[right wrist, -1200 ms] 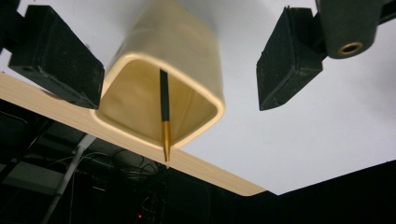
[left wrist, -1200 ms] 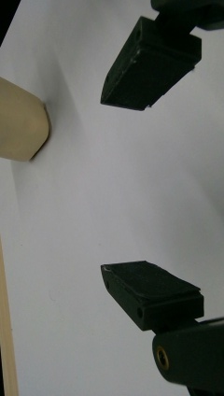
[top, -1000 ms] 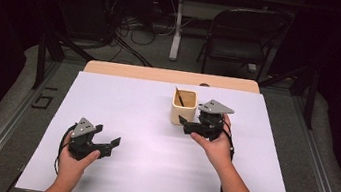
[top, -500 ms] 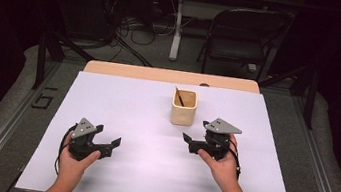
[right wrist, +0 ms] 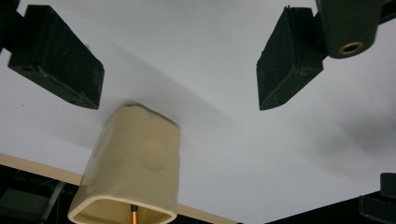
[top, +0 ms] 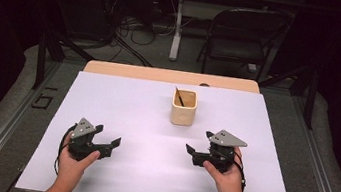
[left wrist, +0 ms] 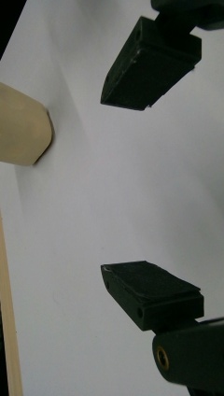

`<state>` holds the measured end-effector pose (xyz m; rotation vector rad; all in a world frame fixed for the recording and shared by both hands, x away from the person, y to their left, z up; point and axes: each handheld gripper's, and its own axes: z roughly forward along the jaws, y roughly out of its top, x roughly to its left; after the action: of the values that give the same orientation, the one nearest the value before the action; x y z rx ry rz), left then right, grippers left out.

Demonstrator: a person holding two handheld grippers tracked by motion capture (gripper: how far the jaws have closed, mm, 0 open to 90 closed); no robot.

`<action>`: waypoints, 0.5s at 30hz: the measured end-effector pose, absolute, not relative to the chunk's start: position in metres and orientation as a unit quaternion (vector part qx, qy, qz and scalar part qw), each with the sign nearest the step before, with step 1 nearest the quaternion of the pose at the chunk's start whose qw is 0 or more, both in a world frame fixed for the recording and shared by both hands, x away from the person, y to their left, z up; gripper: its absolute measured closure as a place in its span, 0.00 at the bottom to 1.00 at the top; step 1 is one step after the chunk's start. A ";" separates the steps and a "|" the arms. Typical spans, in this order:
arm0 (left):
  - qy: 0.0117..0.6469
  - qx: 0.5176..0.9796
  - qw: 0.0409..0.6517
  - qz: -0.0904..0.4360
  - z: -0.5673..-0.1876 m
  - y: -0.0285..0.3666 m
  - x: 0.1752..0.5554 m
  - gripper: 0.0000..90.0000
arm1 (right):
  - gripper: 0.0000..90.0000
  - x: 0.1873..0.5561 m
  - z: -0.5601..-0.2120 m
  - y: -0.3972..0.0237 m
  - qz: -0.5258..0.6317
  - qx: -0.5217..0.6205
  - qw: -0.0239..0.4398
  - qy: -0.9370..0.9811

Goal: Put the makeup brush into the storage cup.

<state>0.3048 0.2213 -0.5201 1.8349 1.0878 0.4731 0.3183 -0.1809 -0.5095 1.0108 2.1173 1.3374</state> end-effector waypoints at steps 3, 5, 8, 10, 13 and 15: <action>0.440 0.746 0.461 0.191 -0.520 0.222 0.305 0.18 | 0.16 0.311 -0.511 -0.187 0.482 0.367 0.221 0.764; 0.441 0.746 0.461 0.190 -0.520 0.222 0.305 0.18 | 0.16 0.310 -0.512 -0.190 0.481 0.369 0.221 0.764; 0.441 0.747 0.461 0.189 -0.520 0.222 0.305 0.18 | 0.16 0.306 -0.514 -0.197 0.478 0.374 0.221 0.763; 0.439 0.747 0.462 0.189 -0.520 0.221 0.304 0.18 | 0.16 0.303 -0.516 -0.202 0.474 0.378 0.220 0.764; 0.439 0.747 0.462 0.189 -0.520 0.221 0.304 0.18 | 0.16 0.300 -0.519 -0.209 0.473 0.386 0.221 0.761; 0.440 0.747 0.461 0.189 -0.520 0.221 0.304 0.18 | 0.16 0.297 -0.520 -0.213 0.469 0.390 0.220 0.761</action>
<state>0.3038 0.2210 -0.5204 1.8379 1.0811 0.4643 0.2969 -0.2127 -0.5202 1.0796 2.1043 1.2982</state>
